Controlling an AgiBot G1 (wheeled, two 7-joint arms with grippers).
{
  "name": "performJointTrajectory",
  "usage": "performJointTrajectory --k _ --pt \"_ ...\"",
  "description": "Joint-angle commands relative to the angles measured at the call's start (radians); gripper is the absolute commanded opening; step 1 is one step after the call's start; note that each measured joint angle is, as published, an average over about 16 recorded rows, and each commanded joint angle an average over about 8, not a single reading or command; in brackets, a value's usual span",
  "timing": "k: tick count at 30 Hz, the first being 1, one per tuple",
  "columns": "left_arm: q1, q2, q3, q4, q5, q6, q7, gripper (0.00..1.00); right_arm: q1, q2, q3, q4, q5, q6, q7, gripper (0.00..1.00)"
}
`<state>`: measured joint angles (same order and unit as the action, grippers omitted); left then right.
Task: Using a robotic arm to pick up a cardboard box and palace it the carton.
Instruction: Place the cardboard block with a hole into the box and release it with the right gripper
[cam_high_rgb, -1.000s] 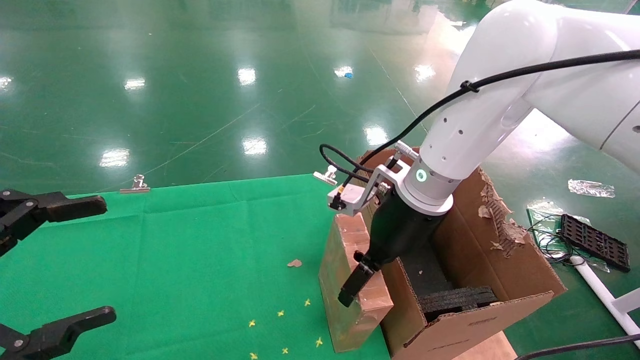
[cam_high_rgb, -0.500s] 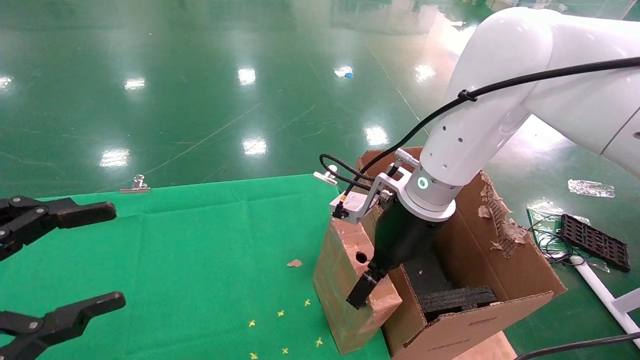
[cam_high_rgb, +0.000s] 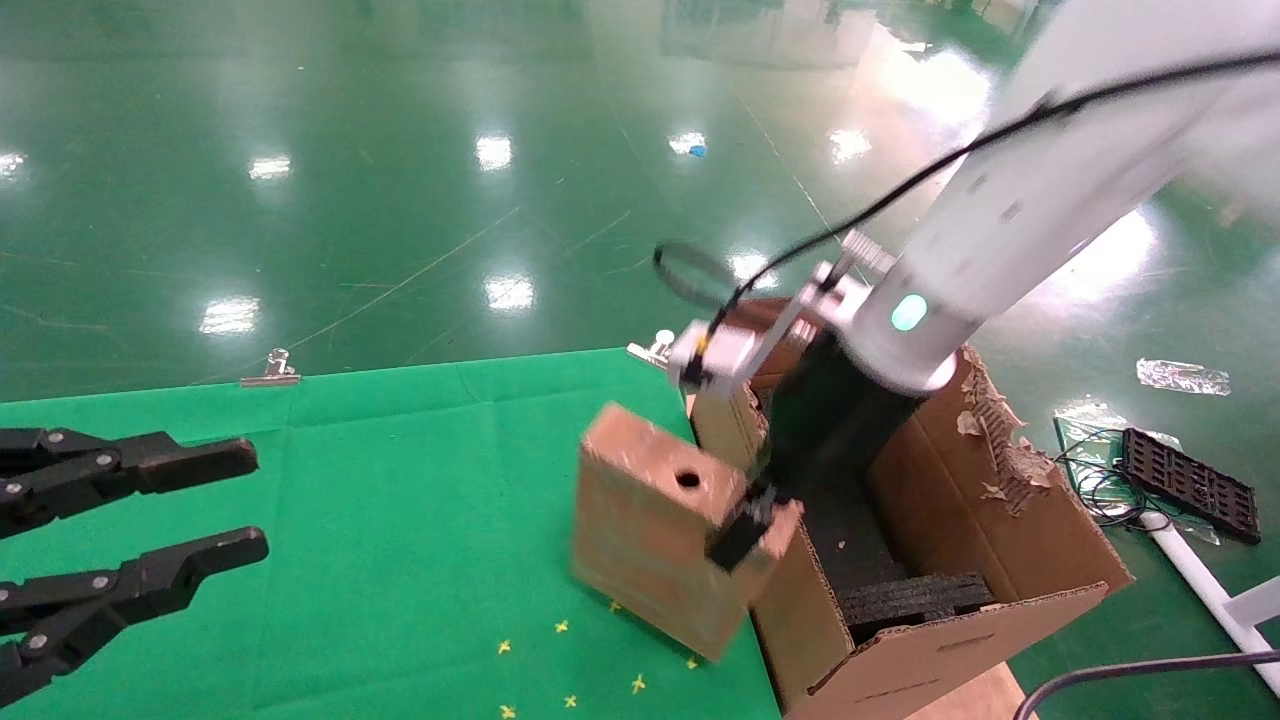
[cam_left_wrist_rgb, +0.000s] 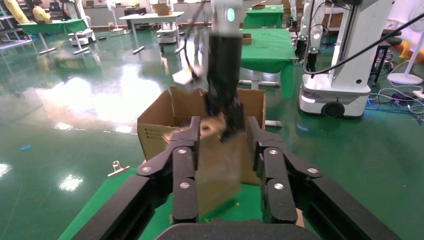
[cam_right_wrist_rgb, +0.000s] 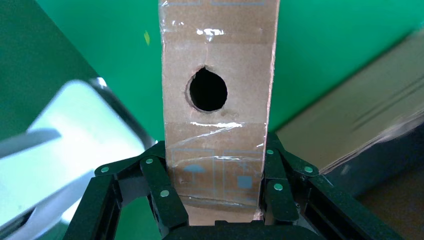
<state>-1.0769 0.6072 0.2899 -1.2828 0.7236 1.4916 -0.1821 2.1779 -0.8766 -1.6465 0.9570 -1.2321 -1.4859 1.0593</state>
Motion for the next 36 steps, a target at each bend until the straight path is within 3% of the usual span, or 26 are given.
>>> performJointTrajectory --k 1,10,19,20,27,28,36 --pt "0.000 0.000 0.000 0.000 0.000 0.000 0.000 0.00 0.024 0.028 0.030 -0.013 0.031 -0.001 -0.069 0.00" --pt "0.000 0.000 0.001 0.000 0.000 0.000 0.000 0.00 0.177 0.119 0.090 -0.250 -0.003 0.024 -0.226 0.00" --pt "0.000 -0.001 0.001 0.000 -0.001 -0.001 0.001 0.00 0.187 0.157 0.038 -0.492 -0.097 -0.008 -0.190 0.00" --pt "0.000 -0.001 0.001 0.000 -0.001 -0.001 0.001 0.04 0.176 0.158 0.033 -0.519 -0.101 -0.011 -0.179 0.00" --pt "0.000 -0.001 0.002 0.000 -0.001 -0.001 0.001 0.92 0.078 0.142 0.008 -0.672 -0.107 -0.013 -0.132 0.00" --pt "0.000 -0.001 0.002 0.000 -0.001 -0.001 0.001 1.00 0.067 0.138 0.006 -0.690 -0.109 -0.011 -0.129 0.00" --pt "-0.001 -0.001 0.002 0.000 -0.002 -0.001 0.001 1.00 -0.016 0.102 -0.016 -0.803 -0.133 0.019 -0.129 0.00"
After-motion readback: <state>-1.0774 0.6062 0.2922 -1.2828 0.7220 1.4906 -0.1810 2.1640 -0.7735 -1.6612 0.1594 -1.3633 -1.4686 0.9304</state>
